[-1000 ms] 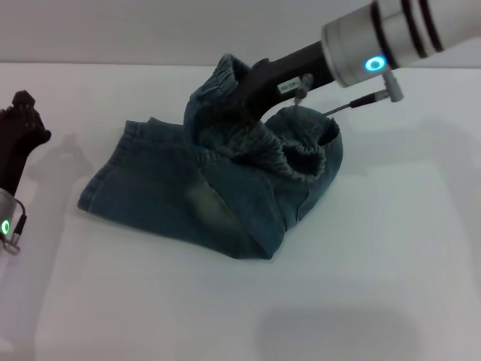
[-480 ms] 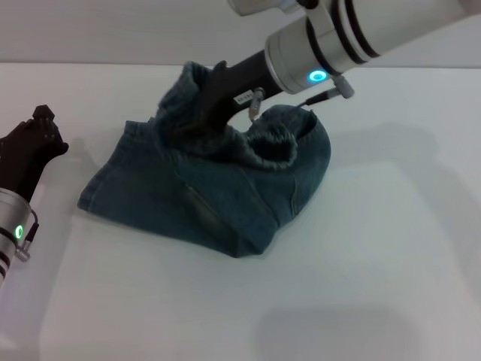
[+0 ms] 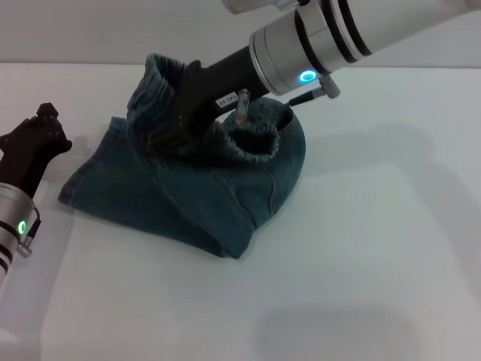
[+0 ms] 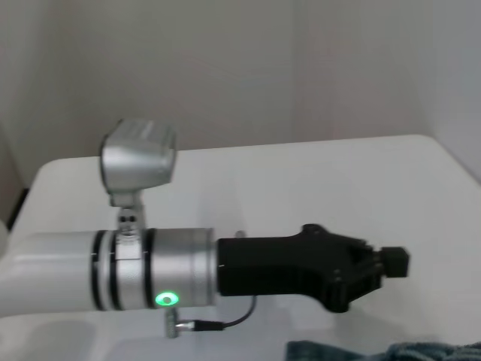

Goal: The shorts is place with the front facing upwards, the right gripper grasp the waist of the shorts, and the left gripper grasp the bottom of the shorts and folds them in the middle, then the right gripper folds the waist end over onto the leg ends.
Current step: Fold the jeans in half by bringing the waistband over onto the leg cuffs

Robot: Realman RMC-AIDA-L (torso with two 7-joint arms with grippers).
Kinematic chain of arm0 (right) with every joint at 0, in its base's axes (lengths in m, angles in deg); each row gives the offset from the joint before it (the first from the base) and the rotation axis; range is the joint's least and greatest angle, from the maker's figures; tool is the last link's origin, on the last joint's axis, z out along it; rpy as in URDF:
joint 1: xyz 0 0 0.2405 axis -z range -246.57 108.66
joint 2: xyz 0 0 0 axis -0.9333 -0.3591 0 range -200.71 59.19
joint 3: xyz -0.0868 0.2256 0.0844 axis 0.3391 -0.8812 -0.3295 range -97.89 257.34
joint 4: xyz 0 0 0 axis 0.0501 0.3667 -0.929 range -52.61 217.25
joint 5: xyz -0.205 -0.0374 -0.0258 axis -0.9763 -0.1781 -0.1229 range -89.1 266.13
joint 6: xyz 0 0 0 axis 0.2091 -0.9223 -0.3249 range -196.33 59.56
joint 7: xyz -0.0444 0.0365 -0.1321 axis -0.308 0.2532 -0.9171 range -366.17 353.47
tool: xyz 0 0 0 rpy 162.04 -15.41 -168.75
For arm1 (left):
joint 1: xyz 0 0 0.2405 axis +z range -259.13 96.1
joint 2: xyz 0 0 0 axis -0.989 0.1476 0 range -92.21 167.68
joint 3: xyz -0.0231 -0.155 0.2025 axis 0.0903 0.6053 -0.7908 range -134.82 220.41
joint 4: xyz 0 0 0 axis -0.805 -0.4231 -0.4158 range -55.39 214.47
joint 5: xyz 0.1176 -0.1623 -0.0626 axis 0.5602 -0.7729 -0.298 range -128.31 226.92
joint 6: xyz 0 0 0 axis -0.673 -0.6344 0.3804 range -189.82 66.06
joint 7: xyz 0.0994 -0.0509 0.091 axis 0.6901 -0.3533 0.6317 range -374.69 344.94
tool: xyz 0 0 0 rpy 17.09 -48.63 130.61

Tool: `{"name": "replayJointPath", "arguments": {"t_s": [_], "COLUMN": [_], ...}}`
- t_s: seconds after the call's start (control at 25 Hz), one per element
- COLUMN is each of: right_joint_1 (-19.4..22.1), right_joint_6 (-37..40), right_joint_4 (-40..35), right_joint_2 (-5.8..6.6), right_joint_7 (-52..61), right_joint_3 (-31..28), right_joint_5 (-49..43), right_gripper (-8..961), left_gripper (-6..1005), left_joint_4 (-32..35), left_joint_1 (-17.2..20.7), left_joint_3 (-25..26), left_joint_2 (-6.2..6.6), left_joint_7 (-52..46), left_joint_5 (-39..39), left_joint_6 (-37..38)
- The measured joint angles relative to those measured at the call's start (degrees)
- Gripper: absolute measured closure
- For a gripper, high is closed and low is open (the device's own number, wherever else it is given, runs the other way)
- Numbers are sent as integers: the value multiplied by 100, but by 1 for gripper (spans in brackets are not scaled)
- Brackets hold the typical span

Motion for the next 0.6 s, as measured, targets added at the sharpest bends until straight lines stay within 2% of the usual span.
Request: {"name": "replayJointPath", "arguments": {"t_s": [0.16, 0.36, 0.6], "right_joint_1": [-17, -89, -208], "right_joint_6": [216, 591, 802], "right_joint_4": [18, -26, -203], "right_joint_2": [33, 41, 38], "right_joint_7": [458, 1035, 1098], "right_joint_3": [113, 141, 160], "right_joint_5": [-166, -1016, -1494], "right_gripper": [376, 377, 376], "left_gripper": [980, 979, 979], "left_joint_4": [2, 2, 3], "left_joint_1": [8, 23, 25], "left_joint_3": [0, 1, 0], "left_joint_2": [5, 6, 7], "left_joint_7": [0, 0, 1], "left_joint_5": [0, -1, 80], "left_joint_6": [38, 62, 57]}}
